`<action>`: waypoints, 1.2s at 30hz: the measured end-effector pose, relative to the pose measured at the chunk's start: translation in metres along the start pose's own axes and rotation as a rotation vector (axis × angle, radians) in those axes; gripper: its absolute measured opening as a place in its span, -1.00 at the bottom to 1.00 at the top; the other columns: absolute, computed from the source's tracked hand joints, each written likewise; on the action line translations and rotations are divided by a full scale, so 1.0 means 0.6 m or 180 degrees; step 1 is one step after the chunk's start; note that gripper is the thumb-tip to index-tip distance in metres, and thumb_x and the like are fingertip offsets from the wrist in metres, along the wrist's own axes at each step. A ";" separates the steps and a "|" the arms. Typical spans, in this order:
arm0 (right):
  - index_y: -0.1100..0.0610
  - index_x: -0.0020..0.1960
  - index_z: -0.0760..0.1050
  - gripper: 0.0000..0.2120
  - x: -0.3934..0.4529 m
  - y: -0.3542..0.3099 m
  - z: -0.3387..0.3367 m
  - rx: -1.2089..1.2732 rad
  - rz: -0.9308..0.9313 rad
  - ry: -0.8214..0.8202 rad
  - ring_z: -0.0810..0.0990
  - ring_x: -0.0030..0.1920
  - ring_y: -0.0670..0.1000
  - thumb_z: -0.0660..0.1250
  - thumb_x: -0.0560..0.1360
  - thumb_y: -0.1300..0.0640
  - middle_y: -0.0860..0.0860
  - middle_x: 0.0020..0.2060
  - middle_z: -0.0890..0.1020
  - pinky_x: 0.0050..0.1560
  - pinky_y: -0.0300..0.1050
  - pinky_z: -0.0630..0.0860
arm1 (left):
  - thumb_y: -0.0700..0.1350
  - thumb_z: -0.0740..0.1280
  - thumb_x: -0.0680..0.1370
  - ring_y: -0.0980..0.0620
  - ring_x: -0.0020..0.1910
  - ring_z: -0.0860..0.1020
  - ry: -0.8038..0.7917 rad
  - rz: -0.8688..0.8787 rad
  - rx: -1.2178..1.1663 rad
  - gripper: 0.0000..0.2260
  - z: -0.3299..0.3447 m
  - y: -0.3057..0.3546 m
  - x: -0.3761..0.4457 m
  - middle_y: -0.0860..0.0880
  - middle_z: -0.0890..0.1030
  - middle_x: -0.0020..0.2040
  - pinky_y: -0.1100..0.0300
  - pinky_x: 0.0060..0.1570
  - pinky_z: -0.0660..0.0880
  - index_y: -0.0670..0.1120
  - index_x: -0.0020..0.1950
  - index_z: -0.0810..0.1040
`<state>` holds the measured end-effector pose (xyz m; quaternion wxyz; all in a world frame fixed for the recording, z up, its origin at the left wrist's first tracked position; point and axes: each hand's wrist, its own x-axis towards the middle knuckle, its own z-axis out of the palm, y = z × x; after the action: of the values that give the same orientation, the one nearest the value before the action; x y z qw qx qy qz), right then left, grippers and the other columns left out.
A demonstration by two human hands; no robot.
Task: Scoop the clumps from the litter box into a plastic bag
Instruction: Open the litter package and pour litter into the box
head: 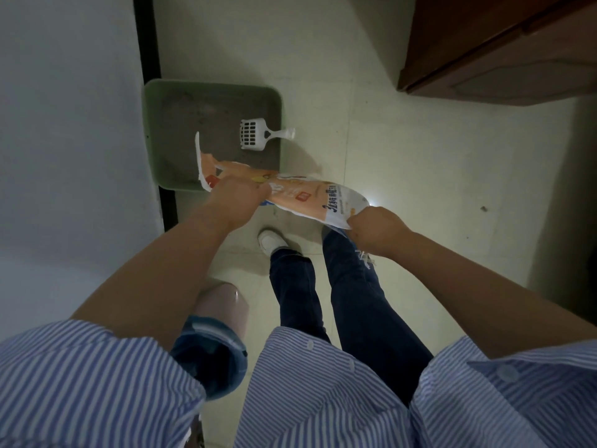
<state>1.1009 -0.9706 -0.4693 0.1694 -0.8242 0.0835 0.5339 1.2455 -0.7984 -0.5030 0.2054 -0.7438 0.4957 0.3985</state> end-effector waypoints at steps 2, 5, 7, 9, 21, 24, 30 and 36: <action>0.25 0.24 0.44 -0.67 0.001 -0.005 -0.003 -0.0018 -0.0007 0.0016 0.55 0.12 0.11 0.04 0.61 0.15 0.15 0.15 0.55 0.03 -0.15 0.47 | -0.29 0.12 0.57 -0.12 0.15 0.51 0.0030 -0.0031 0.0024 -0.67 -0.002 0.001 -0.001 -0.13 0.54 0.18 0.08 0.02 0.43 -0.12 0.32 0.38; 0.24 0.26 0.43 -0.67 0.000 -0.004 -0.005 0.0005 0.0033 0.0014 0.55 0.12 0.11 0.04 0.61 0.14 0.15 0.15 0.54 0.02 -0.15 0.47 | -0.29 0.12 0.57 -0.11 0.13 0.52 0.0065 -0.0026 0.0037 -0.68 -0.003 0.001 0.001 -0.13 0.54 0.18 0.10 0.00 0.44 -0.11 0.32 0.38; 0.24 0.26 0.43 -0.66 0.000 -0.002 -0.006 0.0036 0.0061 -0.0001 0.55 0.12 0.11 0.03 0.62 0.12 0.15 0.15 0.55 0.00 -0.15 0.46 | -0.29 0.12 0.57 -0.11 0.13 0.52 0.0086 -0.0004 0.0065 -0.66 -0.005 0.002 0.002 -0.12 0.54 0.19 0.10 -0.01 0.44 -0.11 0.33 0.36; 0.24 0.26 0.43 -0.66 0.001 -0.002 -0.007 0.0030 0.0061 -0.0005 0.56 0.11 0.11 0.03 0.62 0.11 0.15 0.14 0.55 -0.01 -0.15 0.47 | -0.30 0.12 0.56 -0.12 0.13 0.52 0.0085 -0.0010 0.0073 -0.64 -0.006 0.002 0.004 -0.12 0.53 0.19 0.10 -0.02 0.44 -0.10 0.35 0.34; 0.24 0.28 0.41 -0.65 0.001 -0.005 -0.004 0.0074 0.0050 -0.0059 0.55 0.13 0.11 0.02 0.62 0.11 0.15 0.17 0.53 0.05 -0.14 0.48 | -0.32 0.09 0.55 -0.14 0.13 0.48 0.0026 -0.0058 0.0050 -0.63 -0.004 0.002 0.002 -0.16 0.49 0.18 0.10 -0.06 0.42 -0.12 0.35 0.32; 0.24 0.29 0.39 -0.64 0.001 0.000 0.004 0.0116 0.0075 -0.0102 0.56 0.12 0.11 0.01 0.63 0.09 0.15 0.16 0.54 0.06 -0.14 0.49 | -0.31 0.08 0.57 -0.12 0.14 0.47 0.0022 -0.0007 0.0060 -0.63 -0.009 0.010 -0.002 -0.14 0.50 0.16 0.15 -0.15 0.30 -0.11 0.36 0.31; 0.25 0.28 0.41 -0.66 0.003 -0.004 0.016 0.0278 0.0074 -0.0040 0.57 0.10 0.12 0.04 0.61 0.12 0.17 0.15 0.56 0.06 -0.13 0.50 | -0.28 0.09 0.58 -0.10 0.13 0.47 0.0018 0.0010 0.0207 -0.66 -0.017 0.003 -0.002 -0.15 0.51 0.14 0.15 -0.11 0.37 -0.13 0.35 0.32; 0.27 0.27 0.41 -0.64 -0.003 -0.015 0.009 0.0484 0.0019 0.0046 0.53 0.16 0.13 0.01 0.62 0.12 0.18 0.18 0.53 0.10 -0.12 0.47 | -0.27 0.11 0.58 -0.12 0.10 0.50 0.0063 0.0033 0.0323 -0.66 -0.029 -0.013 0.005 -0.17 0.50 0.15 0.10 -0.03 0.43 -0.12 0.36 0.30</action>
<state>1.0981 -0.9603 -0.4679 0.2294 -0.8126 0.1275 0.5204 1.2598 -0.8088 -0.4958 0.2358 -0.7338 0.5212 0.3665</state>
